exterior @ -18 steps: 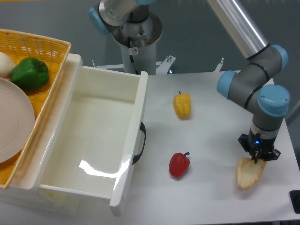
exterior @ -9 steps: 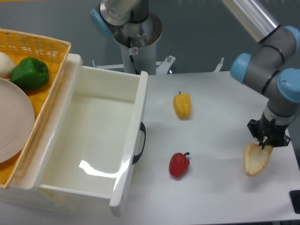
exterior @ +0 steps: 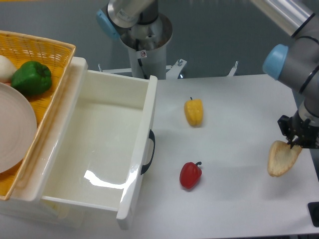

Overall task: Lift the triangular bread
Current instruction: 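Lift the gripped bread slice up off the table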

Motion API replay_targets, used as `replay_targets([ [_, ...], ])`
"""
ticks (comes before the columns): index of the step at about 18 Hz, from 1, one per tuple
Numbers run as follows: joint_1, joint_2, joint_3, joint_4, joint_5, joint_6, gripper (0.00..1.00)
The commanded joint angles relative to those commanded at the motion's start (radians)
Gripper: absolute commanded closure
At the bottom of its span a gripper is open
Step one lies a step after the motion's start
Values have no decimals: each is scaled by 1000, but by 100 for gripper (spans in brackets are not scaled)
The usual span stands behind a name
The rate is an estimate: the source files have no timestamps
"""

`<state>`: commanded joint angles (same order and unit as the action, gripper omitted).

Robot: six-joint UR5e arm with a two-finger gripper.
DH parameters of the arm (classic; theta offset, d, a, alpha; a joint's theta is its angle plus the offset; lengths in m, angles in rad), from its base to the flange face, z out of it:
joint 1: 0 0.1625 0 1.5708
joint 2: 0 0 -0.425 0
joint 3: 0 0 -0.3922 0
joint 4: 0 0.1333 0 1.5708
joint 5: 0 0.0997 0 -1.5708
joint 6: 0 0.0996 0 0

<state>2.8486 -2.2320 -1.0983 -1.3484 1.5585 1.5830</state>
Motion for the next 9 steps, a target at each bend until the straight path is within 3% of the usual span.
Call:
replay_targets([
  [9, 9, 20, -11, -9, 0, 6, 100],
])
